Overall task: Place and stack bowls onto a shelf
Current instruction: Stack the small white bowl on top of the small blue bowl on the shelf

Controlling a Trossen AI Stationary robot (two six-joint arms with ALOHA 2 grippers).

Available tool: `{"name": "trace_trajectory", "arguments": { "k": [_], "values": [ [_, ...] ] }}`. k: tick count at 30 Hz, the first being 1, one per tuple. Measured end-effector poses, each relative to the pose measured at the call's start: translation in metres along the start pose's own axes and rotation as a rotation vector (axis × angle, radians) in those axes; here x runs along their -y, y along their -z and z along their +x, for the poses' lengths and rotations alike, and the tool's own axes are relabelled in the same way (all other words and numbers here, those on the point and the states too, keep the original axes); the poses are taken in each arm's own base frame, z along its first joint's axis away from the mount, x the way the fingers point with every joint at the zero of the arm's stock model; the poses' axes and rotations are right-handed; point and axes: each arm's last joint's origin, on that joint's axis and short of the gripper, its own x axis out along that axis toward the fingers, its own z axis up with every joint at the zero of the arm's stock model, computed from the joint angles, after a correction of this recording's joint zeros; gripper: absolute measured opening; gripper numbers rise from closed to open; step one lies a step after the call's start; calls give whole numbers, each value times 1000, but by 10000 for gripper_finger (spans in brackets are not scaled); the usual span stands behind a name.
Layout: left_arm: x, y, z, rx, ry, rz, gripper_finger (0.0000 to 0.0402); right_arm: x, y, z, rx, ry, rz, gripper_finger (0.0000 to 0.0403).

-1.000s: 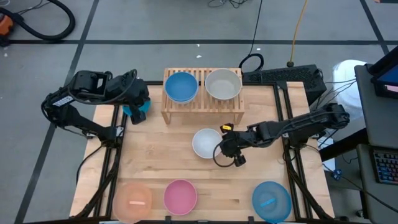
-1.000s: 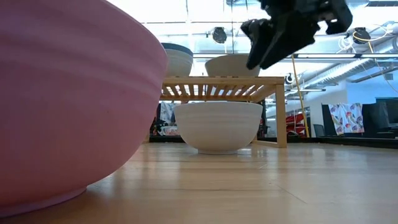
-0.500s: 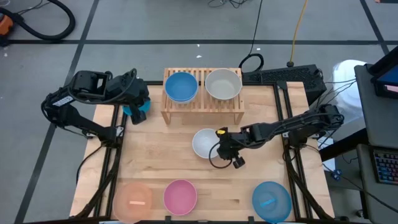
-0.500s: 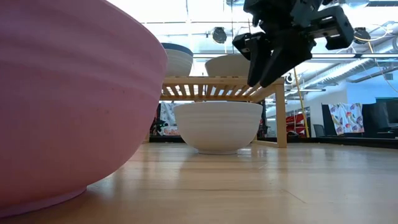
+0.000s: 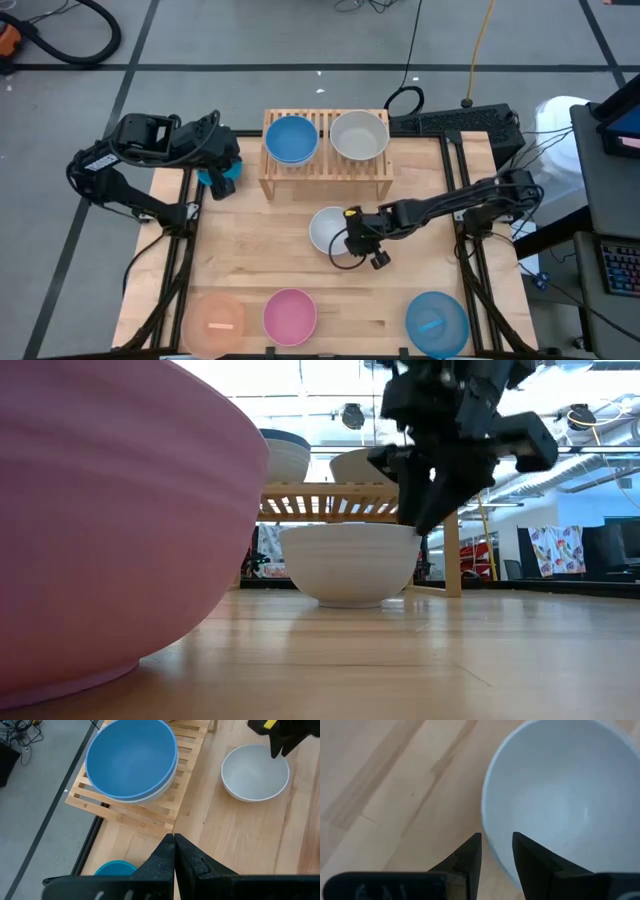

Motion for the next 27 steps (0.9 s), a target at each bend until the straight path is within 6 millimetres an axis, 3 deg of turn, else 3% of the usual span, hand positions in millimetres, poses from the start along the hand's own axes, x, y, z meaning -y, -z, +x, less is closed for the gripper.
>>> {"name": "trace_trajectory", "arguments": {
  "k": [9,13,16,21,27],
  "values": [
    [0,0,0,0,0,-7,1,1,2,33,-26,-38,-31,98],
    [0,0,0,0,0,-8,1,7,-1,32,10,-1,13,57],
    [0,0,0,0,0,-8,1,9,-2,26,50,-26,38,11],
    [0,0,0,0,0,-7,1,11,-7,6,110,-4,79,3],
    [0,0,0,0,0,-7,1,15,-21,-40,236,57,153,2]
  ]
}}
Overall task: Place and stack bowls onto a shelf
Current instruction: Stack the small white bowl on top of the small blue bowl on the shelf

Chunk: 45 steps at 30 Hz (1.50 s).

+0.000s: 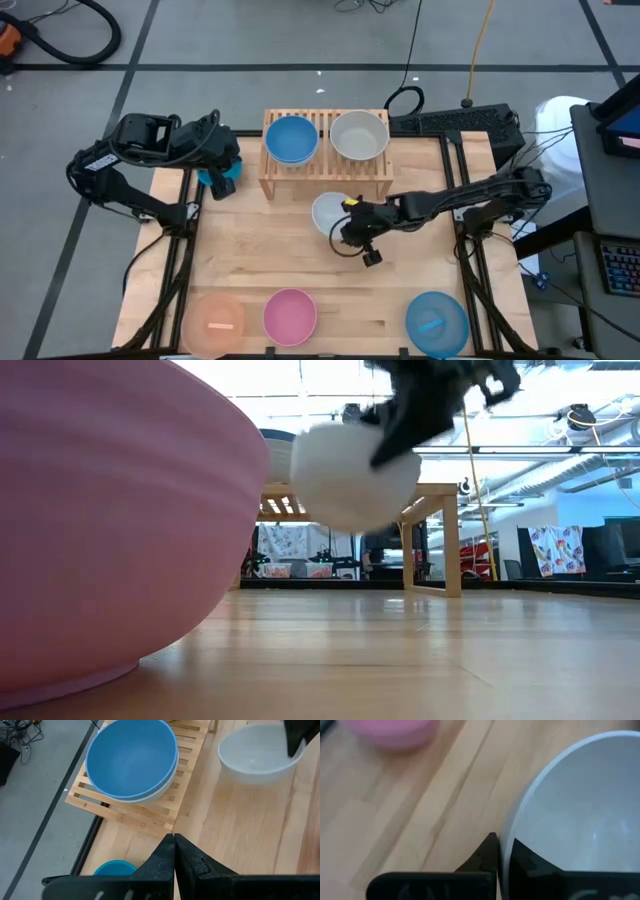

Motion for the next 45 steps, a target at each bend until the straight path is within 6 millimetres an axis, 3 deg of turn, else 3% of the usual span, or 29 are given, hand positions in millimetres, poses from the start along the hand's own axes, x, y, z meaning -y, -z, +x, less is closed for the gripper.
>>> {"name": "trace_trajectory", "arguments": {
  "k": [8,15,19,24,32,40,45],
  "values": [
    [0,0,0,0,0,0,1,13,-60,-63,68,167,-83,1],
    [0,0,0,0,0,-8,1,43,-105,-111,185,296,-68,1],
    [0,0,0,0,0,-8,1,62,-121,-125,213,348,-69,0],
    [0,0,0,0,0,-9,1,92,-128,-124,179,393,-50,0],
    [0,0,0,0,0,-24,1,132,-130,-98,143,372,-44,0],
    [0,0,0,0,0,-48,1,166,-114,-69,92,323,-7,0],
    [0,0,0,0,0,-49,2,177,-105,-55,33,320,-69,0]
  ]
}}
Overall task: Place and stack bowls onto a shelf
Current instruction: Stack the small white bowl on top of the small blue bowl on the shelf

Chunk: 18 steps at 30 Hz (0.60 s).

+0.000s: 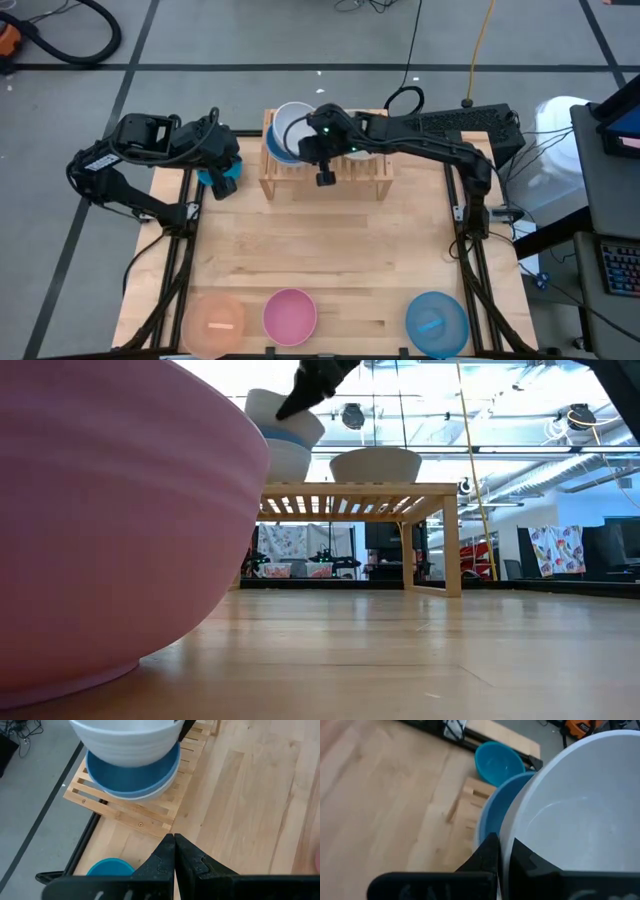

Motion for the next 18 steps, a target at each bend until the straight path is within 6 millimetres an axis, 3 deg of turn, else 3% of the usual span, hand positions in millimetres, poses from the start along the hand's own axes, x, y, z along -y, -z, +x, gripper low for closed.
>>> {"name": "trace_trajectory", "arguments": {
  "k": [8,18],
  "values": [
    [0,0,0,0,0,-5,2,-1,6,14,-66,22,-73,4],
    [0,2,0,-17,-3,0,3,-2,2,13,-43,34,-90,62]
  ]
}}
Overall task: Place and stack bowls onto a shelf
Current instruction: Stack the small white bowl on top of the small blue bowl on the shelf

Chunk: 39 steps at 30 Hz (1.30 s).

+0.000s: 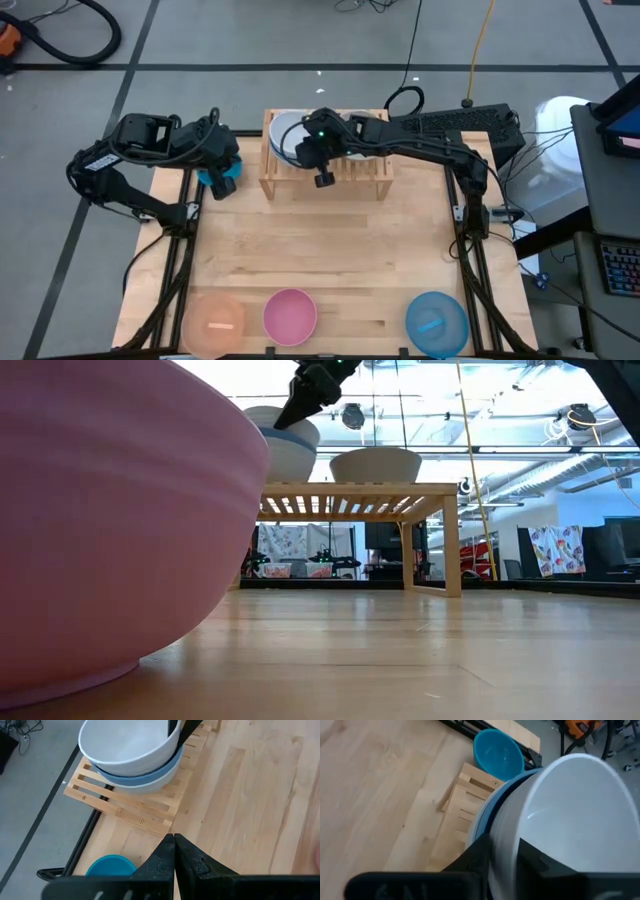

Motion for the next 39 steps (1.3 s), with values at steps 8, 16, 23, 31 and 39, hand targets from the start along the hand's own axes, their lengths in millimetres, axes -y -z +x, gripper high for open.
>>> {"name": "trace_trajectory", "arguments": {
  "k": [8,16,23,31,39],
  "values": [
    [0,0,0,0,1,-6,3,-2,-12,-1,69,52,-49,117],
    [0,0,0,-1,4,-7,3,-7,-20,-8,48,124,-102,133],
    [0,0,0,-2,5,2,3,-15,-35,-21,128,149,-121,127],
    [0,0,0,-2,6,2,3,-19,-39,-25,147,149,-132,88],
    [0,0,0,-2,7,3,3,-9,-29,-9,190,222,-123,8]
  ]
}}
